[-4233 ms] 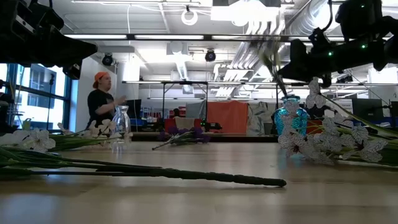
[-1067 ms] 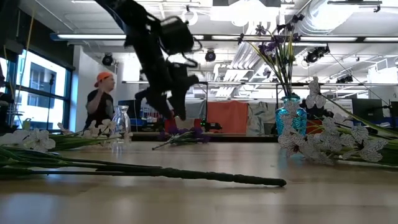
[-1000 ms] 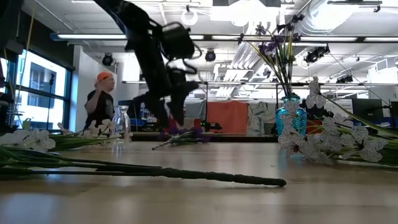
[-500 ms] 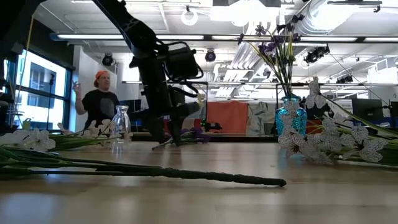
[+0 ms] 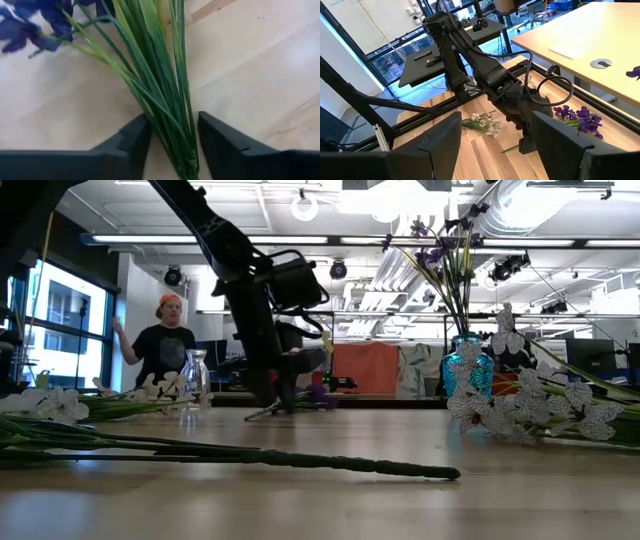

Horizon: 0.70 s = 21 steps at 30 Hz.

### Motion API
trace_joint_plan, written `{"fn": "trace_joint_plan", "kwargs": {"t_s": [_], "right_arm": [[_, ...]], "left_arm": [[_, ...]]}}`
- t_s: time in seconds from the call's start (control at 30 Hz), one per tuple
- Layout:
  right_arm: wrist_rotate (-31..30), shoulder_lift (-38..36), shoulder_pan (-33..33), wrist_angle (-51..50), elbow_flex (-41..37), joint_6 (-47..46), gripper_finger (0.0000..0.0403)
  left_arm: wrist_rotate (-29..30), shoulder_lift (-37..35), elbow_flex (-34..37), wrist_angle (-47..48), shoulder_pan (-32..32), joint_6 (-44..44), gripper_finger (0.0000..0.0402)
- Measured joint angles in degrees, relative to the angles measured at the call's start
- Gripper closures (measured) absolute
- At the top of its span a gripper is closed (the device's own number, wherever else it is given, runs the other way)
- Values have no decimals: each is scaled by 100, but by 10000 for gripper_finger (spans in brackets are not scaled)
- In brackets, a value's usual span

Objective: Sort flowers into vase by color
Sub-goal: Put the purple flowers into the blue flower vase

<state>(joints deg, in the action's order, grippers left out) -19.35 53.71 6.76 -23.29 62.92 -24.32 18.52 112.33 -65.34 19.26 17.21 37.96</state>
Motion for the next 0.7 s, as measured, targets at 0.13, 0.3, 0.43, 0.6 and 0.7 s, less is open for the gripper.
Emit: {"fn": "trace_joint_plan", "kwargs": {"t_s": [0.13,0.3,0.43,0.6,0.7], "right_arm": [[44,0,2,126,-4,162,171],[432,-46,5,608,-4,538,171],[544,-139,88,1025,-4,922,171],[507,-337,255,1177,-4,1125,171],[334,-445,341,1116,-4,1127,171]], "left_arm": [[-12,-142,15,-111,-82,-374,383],[275,-1023,10,-689,-477,-923,393],[382,-1816,243,-1764,-1043,-1888,396],[679,-2466,1152,-3289,-1721,-1734,398],[909,-2737,1543,-3656,-2052,-1465,399]]}}
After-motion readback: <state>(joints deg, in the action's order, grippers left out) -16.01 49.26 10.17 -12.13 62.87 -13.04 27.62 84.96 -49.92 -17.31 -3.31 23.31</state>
